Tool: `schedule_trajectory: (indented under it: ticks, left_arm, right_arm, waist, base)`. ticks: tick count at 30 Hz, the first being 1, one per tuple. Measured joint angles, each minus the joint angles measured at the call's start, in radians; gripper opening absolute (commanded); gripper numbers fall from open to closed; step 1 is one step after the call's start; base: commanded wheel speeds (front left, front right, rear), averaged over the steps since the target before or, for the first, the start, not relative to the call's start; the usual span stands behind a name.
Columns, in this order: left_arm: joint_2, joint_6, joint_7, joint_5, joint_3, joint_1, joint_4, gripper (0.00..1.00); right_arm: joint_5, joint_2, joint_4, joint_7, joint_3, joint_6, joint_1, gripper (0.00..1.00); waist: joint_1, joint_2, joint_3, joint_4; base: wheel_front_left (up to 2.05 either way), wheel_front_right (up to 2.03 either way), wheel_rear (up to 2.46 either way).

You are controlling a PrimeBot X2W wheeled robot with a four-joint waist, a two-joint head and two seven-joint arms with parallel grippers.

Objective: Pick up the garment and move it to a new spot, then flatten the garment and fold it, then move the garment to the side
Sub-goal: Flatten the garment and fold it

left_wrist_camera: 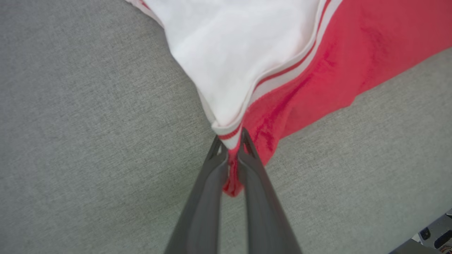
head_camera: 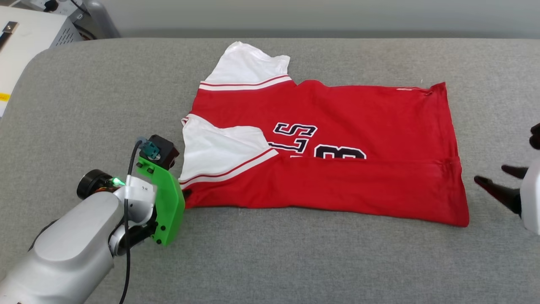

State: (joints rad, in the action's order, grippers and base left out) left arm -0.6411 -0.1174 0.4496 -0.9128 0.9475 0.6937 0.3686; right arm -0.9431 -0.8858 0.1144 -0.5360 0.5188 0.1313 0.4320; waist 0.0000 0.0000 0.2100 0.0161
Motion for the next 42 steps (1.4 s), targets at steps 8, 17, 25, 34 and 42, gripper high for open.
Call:
schedule_trajectory:
  ticks: [8, 17, 25, 34, 42]
  left_arm:
    - [-0.001, 0.022, -0.011, 0.007, -0.006, 0.000, -0.049, 0.00]
    - [0.003, 0.026, -0.049, 0.014, -0.009, -0.001, -0.034, 0.00]
    - [-0.001, 0.027, -0.085, -0.005, -0.012, -0.051, -0.016, 0.00]
    - [-0.072, 0.045, -0.095, -0.056, -0.027, -0.135, -0.112, 0.00]
    - [-0.122, 0.123, -0.084, -0.081, -0.021, -0.247, -0.279, 0.00]
  right_arm:
    - [0.018, 0.098, 0.092, -0.067, 0.022, 0.000, -0.022, 1.00]
    - [0.048, 0.155, 0.212, -0.003, 0.089, -0.004, -0.025, 1.00]
    - [0.037, 0.151, 0.185, 0.133, 0.151, -0.007, -0.022, 0.00]
    - [-0.025, 0.054, 0.056, 0.173, 0.123, -0.002, -0.109, 0.00]
    - [-0.068, -0.002, -0.047, 0.175, 0.030, -0.001, -0.263, 0.00]
  waist:
    - [0.0000, 0.0000, 0.046, 0.021]
    - [0.0000, 0.0000, 0.079, 0.033]
    - [0.0000, 0.0000, 0.035, 0.012]
    - [0.0000, 0.0000, -0.054, 0.003]
    - [0.0000, 0.0000, -0.080, 0.006]
  base:
    - [0.00, 0.00, 0.00]
    - [0.00, 0.00, 0.00]
    - [0.00, 0.00, 0.00]
    - [0.00, 0.00, 0.00]
    - [0.00, 0.00, 0.00]
